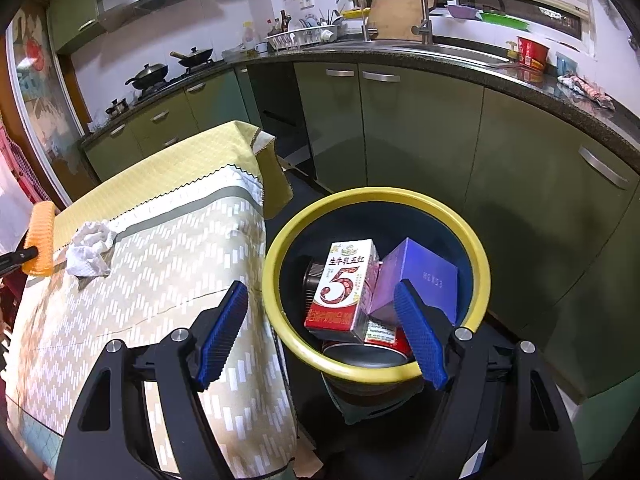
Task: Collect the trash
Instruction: 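Grasp the orange foam net with the left gripper and lift it, then carry the foam net over the yellow bin and open the left gripper, then return the right gripper to the table and grasp the white tissue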
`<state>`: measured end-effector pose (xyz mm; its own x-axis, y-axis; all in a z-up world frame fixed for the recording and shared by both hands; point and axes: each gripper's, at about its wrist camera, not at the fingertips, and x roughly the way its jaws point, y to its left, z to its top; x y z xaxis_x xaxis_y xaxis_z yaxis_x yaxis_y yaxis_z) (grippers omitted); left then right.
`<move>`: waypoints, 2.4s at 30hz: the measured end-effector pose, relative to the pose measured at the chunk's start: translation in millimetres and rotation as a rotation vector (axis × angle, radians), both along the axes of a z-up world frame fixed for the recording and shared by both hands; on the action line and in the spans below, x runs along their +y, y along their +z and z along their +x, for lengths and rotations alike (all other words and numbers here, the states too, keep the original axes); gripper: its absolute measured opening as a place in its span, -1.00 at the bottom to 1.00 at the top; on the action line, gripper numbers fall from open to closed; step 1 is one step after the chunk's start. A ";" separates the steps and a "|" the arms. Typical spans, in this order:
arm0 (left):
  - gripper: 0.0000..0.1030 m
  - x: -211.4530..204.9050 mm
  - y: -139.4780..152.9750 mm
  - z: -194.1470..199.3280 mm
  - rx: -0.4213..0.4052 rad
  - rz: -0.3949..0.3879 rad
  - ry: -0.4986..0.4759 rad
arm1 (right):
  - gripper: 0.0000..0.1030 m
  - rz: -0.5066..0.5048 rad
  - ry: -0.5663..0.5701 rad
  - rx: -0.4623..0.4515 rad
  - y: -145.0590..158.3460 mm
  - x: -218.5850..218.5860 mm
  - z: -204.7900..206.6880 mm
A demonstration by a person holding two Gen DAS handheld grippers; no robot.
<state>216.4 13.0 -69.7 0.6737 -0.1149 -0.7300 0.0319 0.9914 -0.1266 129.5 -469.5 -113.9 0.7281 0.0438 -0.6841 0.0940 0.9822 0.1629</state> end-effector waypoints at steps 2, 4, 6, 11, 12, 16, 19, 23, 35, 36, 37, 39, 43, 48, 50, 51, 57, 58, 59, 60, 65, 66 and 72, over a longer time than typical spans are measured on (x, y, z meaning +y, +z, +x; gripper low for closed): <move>-0.78 -12.9 14.6 -10.1 -0.021 0.009 -0.050 | 0.45 0.002 -0.010 -0.005 1.4 -4.9 -3.9; -0.78 -30.5 27.6 -18.2 -0.043 0.013 -0.104 | 0.45 0.002 -0.021 -0.006 2.4 -10.1 -7.3; -0.78 -48.8 36.6 -22.8 -0.057 0.015 -0.157 | 0.45 0.003 -0.036 -0.010 3.2 -17.2 -12.2; -0.78 -125.4 53.7 -23.4 -0.073 -0.025 -0.352 | 0.45 0.009 -0.086 -0.013 3.5 -40.5 -27.8; -0.78 -135.7 53.7 -22.9 -0.073 -0.028 -0.375 | 0.45 0.010 -0.094 -0.014 3.8 -44.1 -30.6; -0.78 -206.0 48.1 -11.8 -0.037 -0.049 -0.516 | 0.45 0.011 -0.135 -0.013 2.7 -62.8 -42.0; -0.78 -256.0 35.7 -1.1 0.010 -0.049 -0.601 | 0.45 0.017 -0.158 -0.006 -1.0 -76.5 -48.8; -0.77 -319.8 8.8 13.0 0.100 -0.041 -0.698 | 0.45 0.034 -0.189 0.006 -9.2 -94.7 -55.5; -0.15 -406.8 -63.4 54.6 0.270 -0.012 -0.727 | 0.52 0.063 -0.224 0.026 -22.0 -109.7 -62.2; -0.10 -407.6 -64.3 55.3 0.276 -0.023 -0.720 | 0.52 0.062 -0.222 0.025 -21.5 -108.7 -61.9; -0.07 -400.1 -61.7 53.5 0.275 -0.048 -0.719 | 0.52 0.062 -0.220 0.024 -20.8 -106.6 -61.6; -0.06 -384.5 -49.3 44.9 0.249 -0.098 -0.729 | 0.52 0.059 -0.210 0.022 -19.5 -102.0 -59.8; 0.08 -326.0 -12.1 23.5 0.132 -0.198 -0.711 | 0.52 0.049 -0.184 0.023 -17.0 -89.0 -54.5; 0.21 -224.2 19.8 -5.6 -0.003 -0.264 -0.611 | 0.52 0.023 -0.135 0.029 -10.7 -64.9 -41.6; 0.26 -179.8 24.8 -13.2 -0.057 -0.261 -0.549 | 0.52 0.011 -0.102 0.032 -6.5 -50.2 -32.7; 0.29 -162.0 26.6 -15.2 -0.081 -0.252 -0.520 | 0.52 0.006 -0.081 0.032 -4.4 -42.5 -28.3; 0.35 -48.4 24.4 -16.3 -0.183 -0.214 -0.321 | 0.52 -0.018 0.161 0.011 12.8 41.0 8.7; 0.35 -34.7 23.1 -16.2 -0.195 -0.209 -0.291 | 0.52 -0.022 0.205 0.006 15.2 57.6 14.6; 0.35 -18.9 21.0 -16.6 -0.216 -0.188 -0.243 | 0.52 -0.021 0.269 0.002 18.5 79.0 24.0; 0.36 -10.6 19.2 -18.8 -0.225 -0.180 -0.220 | 0.52 -0.019 0.319 0.004 20.2 96.6 32.2; 0.37 19.0 11.2 -17.4 -0.238 -0.230 -0.158 | 0.52 0.013 0.525 0.047 16.7 173.9 73.6; 0.37 19.6 10.6 -16.5 -0.234 -0.234 -0.159 | 0.51 0.018 0.547 0.061 14.8 185.3 83.0; 0.38 14.8 4.6 -17.3 -0.218 -0.240 -0.184 | 0.42 0.089 0.625 0.153 -2.0 229.3 129.9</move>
<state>199.2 27.8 -65.2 0.7624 -0.3992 -0.5093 0.2588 0.9094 -0.3255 259.4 -240.2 -115.9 0.4415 0.4887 -0.7525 -0.4619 0.8428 0.2764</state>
